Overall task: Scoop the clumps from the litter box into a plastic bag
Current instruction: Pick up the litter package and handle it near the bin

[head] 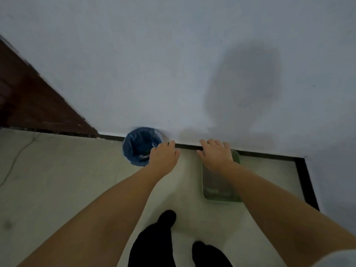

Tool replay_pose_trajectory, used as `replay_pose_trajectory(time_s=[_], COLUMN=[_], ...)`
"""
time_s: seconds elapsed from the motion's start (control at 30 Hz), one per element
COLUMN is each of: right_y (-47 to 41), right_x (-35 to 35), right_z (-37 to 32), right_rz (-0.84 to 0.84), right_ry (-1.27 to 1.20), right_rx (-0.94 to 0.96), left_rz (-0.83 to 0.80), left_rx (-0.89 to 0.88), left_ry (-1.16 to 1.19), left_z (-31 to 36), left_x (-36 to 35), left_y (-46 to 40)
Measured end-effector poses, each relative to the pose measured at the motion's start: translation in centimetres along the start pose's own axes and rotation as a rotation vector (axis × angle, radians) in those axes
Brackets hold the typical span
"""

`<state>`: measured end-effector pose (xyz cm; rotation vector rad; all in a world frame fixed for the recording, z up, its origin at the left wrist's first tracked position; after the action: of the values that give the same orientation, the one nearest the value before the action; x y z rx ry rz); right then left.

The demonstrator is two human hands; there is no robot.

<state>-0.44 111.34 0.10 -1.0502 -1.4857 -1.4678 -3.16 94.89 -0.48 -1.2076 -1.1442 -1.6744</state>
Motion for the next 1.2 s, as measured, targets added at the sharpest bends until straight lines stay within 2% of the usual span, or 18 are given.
replay_pose_trajectory(time_s=[0.17, 0.3, 0.53, 0.63, 0.77, 1.03, 1.2], right_y=[3.1, 5.7, 13.3, 17.9, 24.1, 36.1, 40.4], right_x=[2.6, 3.8, 3.7, 2.0, -1.0, -7.4, -8.0], right_z=[-2.1, -6.5, -23.0, -29.9, -38.9, -54.2, -61.8], right_rz=[0.041, 0.078, 0.108, 0.127, 0.107, 0.068, 0.095], right_ry=[0.135, 0.22, 0.265, 0.303, 0.337, 0.371, 0.377], right_rx=[0.198, 0.361, 0.767, 0.946, 1.085, 1.211, 1.288], left_rz=[0.06, 0.12, 0.197, 0.226, 0.221, 0.201, 0.25], left_rx=[0.213, 0.414, 0.845, 0.971, 1.106, 1.287, 1.349], left_ry=[0.059, 0.094, 0.208, 0.255, 0.284, 0.348, 0.375], left_z=[-0.4, -2.5, -11.7, -14.3, -18.0, -27.1, -32.4], left_x=[2.8, 3.7, 3.9, 3.2, 1.3, -2.6, -2.7], left_y=[7.1, 15.1, 31.6, 38.4, 47.6, 66.8, 73.2])
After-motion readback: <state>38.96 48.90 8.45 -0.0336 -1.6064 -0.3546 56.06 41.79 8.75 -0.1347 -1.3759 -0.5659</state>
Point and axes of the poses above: each hand's wrist, its own y-axis away from the middle knuckle, its own x-axis out of the back of the hand, z = x × y, the point moved 5 cm from there along -y, towards the middle knuckle
